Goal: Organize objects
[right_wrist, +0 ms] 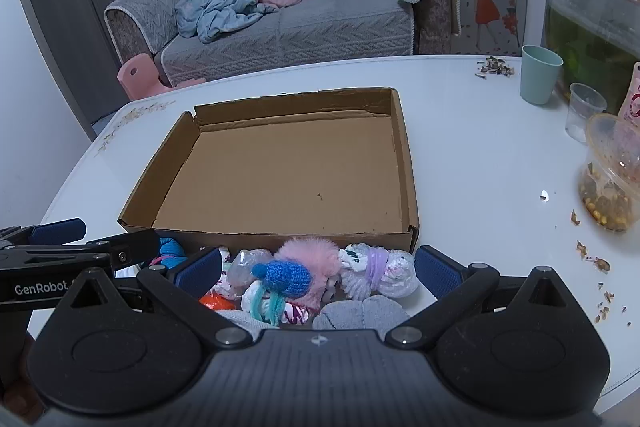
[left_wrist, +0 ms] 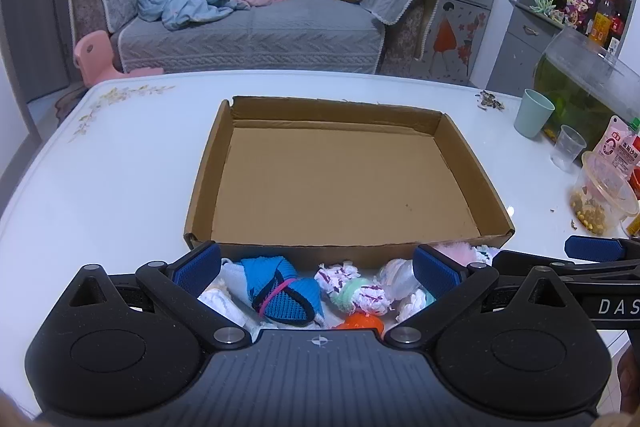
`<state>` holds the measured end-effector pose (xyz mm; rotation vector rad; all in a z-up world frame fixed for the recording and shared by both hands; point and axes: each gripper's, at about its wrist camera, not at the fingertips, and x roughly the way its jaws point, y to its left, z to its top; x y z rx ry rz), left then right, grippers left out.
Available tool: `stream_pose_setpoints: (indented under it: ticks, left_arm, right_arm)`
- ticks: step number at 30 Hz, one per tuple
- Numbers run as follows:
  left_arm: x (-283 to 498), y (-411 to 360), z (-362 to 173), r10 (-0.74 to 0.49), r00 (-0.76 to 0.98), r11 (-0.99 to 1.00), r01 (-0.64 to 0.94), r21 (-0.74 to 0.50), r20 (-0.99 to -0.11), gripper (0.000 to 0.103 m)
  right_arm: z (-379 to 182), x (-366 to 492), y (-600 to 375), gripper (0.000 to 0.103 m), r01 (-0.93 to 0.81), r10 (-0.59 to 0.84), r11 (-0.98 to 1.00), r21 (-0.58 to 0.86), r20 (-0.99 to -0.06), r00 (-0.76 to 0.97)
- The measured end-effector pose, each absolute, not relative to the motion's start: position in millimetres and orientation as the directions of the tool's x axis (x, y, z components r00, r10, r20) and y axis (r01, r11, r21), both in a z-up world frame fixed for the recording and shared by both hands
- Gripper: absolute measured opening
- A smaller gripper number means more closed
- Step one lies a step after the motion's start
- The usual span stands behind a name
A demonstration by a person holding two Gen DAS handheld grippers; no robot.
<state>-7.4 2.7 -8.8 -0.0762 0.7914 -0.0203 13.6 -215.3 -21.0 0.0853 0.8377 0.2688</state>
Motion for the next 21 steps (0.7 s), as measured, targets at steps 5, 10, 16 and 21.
stream_pose_setpoints:
  ticks: [5, 10, 16, 21]
  left_arm:
    - [-7.8, 3.4, -8.5, -0.048, 0.703, 0.997, -0.009, -0.077, -0.710, 0.102]
    - [-7.5, 3.6, -8.1, -0.053, 0.702, 0.997, -0.007, -0.081, -0.710, 0.102]
    - [-8.2, 3.1, -7.8, -0.051, 0.702, 0.997, -0.009, -0.081, -0.711, 0.102]
    - [-9.7, 2.8, -7.5, -0.052, 0.702, 0.997, -0.009, -0.082, -0.710, 0.102]
  right_arm:
    - [-20.4, 12.7, -214.9, 0.103, -0.203, 0.269, 0.963, 0.179, -0.722, 0.638]
    - [-20.5, 12.2, -214.7, 0.103, -0.203, 0.270, 0.962, 0.180, -0.721, 0.638]
    - [-18.6, 13.4, -215.5, 0.103, -0.205, 0.273, 0.962, 0.183, -0.722, 0.635]
    - [-17.1, 11.3, -215.6, 0.103, -0.208, 0.277, 0.960, 0.185, -0.721, 0.635]
